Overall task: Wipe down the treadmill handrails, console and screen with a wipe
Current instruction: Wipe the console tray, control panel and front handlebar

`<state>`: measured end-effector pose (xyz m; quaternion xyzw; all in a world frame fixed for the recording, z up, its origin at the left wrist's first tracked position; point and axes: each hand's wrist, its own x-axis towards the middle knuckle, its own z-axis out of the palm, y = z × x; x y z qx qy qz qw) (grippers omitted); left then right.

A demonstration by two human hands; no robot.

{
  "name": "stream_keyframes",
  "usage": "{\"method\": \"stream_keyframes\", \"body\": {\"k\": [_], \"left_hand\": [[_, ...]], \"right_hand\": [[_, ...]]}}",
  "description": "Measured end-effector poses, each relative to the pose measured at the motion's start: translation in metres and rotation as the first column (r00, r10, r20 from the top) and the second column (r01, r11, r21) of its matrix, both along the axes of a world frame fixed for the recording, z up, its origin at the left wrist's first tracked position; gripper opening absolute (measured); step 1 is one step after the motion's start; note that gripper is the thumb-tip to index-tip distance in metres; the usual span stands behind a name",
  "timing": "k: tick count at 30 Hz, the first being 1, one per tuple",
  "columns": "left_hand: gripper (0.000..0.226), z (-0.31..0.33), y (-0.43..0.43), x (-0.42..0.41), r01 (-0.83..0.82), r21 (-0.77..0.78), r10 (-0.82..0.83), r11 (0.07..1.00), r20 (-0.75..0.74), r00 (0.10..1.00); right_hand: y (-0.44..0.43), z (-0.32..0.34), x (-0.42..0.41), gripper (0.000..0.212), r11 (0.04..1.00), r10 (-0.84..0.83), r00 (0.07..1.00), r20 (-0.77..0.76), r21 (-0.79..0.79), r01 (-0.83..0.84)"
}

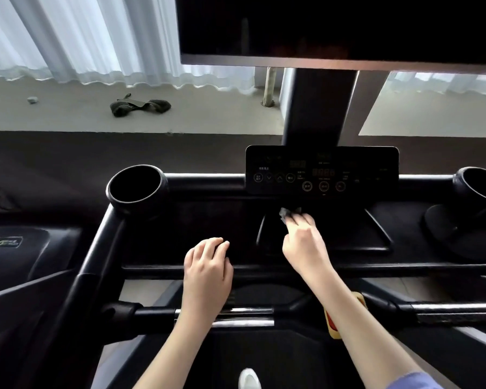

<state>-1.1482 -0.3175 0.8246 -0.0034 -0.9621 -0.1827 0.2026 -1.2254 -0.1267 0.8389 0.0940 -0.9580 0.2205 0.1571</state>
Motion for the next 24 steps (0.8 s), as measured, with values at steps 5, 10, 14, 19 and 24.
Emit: {"method": "stream_keyframes", "body": {"k": [5, 10, 14, 19, 24], "left_hand": [[0.042, 0.0, 0.0, 0.0, 0.007, 0.003, -0.007, 1.0, -0.004, 1.0], [0.043, -0.001, 0.0, -0.001, 0.014, 0.004, -0.014, 1.0, -0.008, 1.0], [0.042, -0.002, 0.0, -0.003, 0.021, 0.002, -0.021, 1.0, -0.012, 1.0], [0.042, -0.002, -0.001, -0.003, 0.026, 0.004, -0.026, 1.0, -0.023, 0.999], [0.041, -0.002, 0.0, -0.002, 0.013, 0.005, -0.013, 1.0, -0.017, 1.0]], "right_hand": [[0.015, 0.002, 0.009, 0.048, 0.971, 0.196, 0.964, 0.178, 0.099, -0.216], [0.02, 0.031, 0.012, 0.012, 0.977, 0.21, 0.936, 0.282, -0.087, -0.193], [0.005, 0.026, 0.022, 0.009, 0.967, 0.109, 0.983, 0.149, -0.244, -0.07], [0.004, 0.01, 0.035, 0.01, 0.976, 0.212, 0.975, -0.072, 0.064, -0.207], [0.0, 0.007, 0.035, 0.017, 0.993, 0.108, 0.986, -0.129, -0.026, -0.113]]}}
